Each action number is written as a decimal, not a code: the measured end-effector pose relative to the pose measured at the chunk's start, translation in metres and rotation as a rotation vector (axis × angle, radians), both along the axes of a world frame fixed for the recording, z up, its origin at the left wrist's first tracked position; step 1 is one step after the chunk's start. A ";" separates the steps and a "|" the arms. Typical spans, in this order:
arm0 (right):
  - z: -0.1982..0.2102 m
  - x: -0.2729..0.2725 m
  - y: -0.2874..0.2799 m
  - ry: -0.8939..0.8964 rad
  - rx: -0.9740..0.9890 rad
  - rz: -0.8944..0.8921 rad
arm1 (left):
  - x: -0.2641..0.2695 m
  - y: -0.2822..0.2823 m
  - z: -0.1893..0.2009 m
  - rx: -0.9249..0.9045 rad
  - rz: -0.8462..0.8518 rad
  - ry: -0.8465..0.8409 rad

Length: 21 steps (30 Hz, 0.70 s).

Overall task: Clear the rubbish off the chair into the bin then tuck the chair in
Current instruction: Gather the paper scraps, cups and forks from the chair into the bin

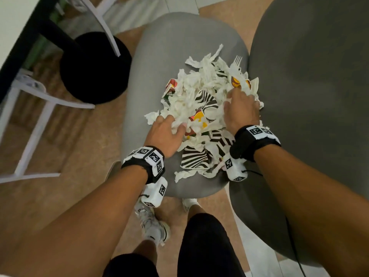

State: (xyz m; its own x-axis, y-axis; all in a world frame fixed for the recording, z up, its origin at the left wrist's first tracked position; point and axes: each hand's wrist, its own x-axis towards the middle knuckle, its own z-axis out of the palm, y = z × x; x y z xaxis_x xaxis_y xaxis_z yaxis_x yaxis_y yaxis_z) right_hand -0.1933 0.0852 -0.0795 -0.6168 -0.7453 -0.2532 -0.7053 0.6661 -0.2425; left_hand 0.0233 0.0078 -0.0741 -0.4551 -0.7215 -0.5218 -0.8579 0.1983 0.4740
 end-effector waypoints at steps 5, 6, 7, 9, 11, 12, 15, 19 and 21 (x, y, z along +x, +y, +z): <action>-0.001 -0.023 0.006 -0.036 0.211 -0.245 | 0.000 0.001 -0.006 0.034 0.015 0.080; -0.002 -0.027 0.008 -0.055 0.272 -0.247 | -0.002 0.002 -0.008 0.045 0.004 0.089; -0.003 -0.029 0.009 -0.062 0.310 -0.214 | -0.004 0.003 -0.009 0.052 -0.017 0.091; -0.003 -0.026 0.011 -0.005 0.311 -0.102 | -0.008 0.004 -0.012 0.040 -0.054 0.079; -0.005 -0.020 0.012 0.070 0.220 -0.058 | -0.011 0.005 -0.012 0.030 -0.051 0.072; -0.006 -0.019 0.012 0.094 0.166 -0.078 | -0.013 0.005 -0.011 0.033 -0.043 0.071; -0.008 -0.022 0.012 -0.048 0.114 -0.218 | -0.014 0.002 -0.009 0.034 -0.059 0.075; -0.012 -0.028 0.010 -0.188 0.175 -0.269 | -0.005 0.000 -0.013 0.062 -0.064 0.058; -0.015 -0.030 0.010 -0.172 0.243 -0.207 | 0.000 0.000 -0.015 0.065 -0.072 0.039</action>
State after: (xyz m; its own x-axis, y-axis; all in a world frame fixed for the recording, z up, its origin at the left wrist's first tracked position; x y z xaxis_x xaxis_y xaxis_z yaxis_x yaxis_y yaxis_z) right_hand -0.2236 0.0955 -0.0945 -0.6815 -0.5143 -0.5206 -0.5122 0.8433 -0.1627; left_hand 0.0232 0.0079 -0.0888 -0.5258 -0.6513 -0.5471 -0.8229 0.2267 0.5210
